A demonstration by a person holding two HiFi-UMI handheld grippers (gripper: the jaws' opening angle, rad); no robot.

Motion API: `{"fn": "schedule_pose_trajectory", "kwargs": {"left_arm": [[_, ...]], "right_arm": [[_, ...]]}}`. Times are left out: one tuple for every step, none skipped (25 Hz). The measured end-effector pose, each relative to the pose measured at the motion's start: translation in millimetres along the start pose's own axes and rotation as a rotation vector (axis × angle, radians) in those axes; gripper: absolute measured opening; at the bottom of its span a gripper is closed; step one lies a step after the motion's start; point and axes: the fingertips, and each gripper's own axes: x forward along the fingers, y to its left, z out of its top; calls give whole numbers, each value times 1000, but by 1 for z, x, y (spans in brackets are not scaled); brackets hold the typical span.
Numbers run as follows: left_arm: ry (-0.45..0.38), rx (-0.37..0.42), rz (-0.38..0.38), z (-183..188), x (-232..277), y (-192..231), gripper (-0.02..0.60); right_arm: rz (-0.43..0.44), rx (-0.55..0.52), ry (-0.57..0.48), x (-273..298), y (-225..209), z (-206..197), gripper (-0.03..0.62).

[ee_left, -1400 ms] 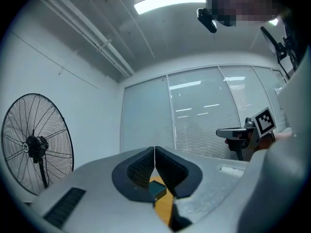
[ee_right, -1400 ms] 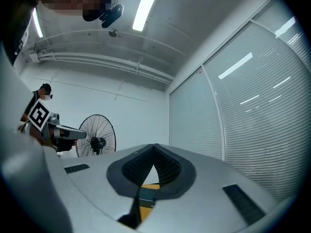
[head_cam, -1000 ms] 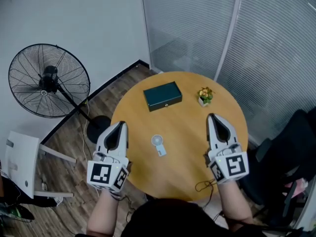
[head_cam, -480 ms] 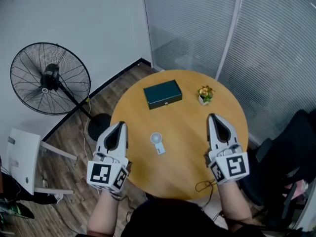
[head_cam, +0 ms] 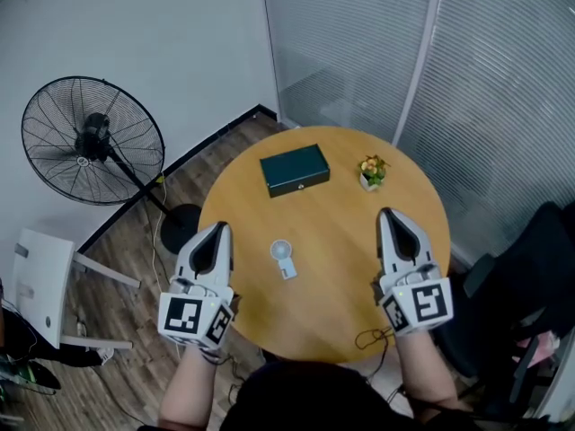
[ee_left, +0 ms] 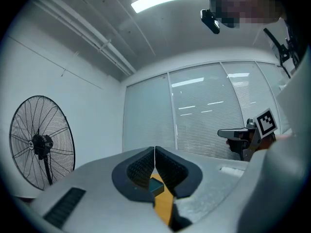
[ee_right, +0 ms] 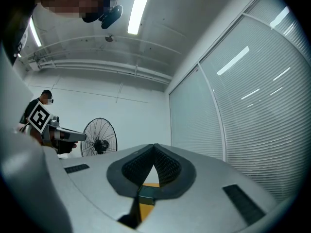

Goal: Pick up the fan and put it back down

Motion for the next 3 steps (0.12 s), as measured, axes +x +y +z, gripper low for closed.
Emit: {"fn": "schedule_pose_trajectory", "kwargs": {"left_arm": [[1,-2,1,0,0,-2,11],[2,-4,2,0,-1,-4,11],[3,-5,3,-1,-1,-6,11]], "right_arm": [[1,1,1,-2,-1,0,5],[1,1,1,-3,-3,0,5],[2,1,1,-5,-4,0,5]]}}
